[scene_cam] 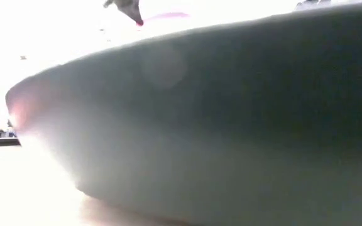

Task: Place and stack plates onto a shelf
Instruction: Stack the pink plate on top of the dark green plate on the shelf

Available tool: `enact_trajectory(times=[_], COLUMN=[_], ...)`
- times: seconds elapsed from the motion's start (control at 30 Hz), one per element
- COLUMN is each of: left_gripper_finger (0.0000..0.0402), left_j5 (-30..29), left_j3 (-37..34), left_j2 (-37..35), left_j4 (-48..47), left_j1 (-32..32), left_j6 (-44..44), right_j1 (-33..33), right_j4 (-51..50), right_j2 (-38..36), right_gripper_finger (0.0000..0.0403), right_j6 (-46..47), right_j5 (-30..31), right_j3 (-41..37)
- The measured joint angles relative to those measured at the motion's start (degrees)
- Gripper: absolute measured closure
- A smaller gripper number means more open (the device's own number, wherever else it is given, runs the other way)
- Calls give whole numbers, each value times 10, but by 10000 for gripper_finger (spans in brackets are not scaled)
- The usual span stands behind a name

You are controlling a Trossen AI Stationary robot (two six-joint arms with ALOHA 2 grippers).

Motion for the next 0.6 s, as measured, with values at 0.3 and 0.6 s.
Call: enact_trajectory(times=[0.3, 0.6], left_gripper_finger=[393, 393], left_j5=[259, 265], left_j3=[0, -1], left_j2=[27, 71], left_j4=[-56, -99], left_j1=[162, 182], left_j6=[-131, -127], right_j1=[0, 0], right_j4=[0, 0], right_j2=[0, 0], right_gripper_finger=[287, 287], right_j6=[-4, -11], right_j5=[1, 1], right_j3=[0, 0])
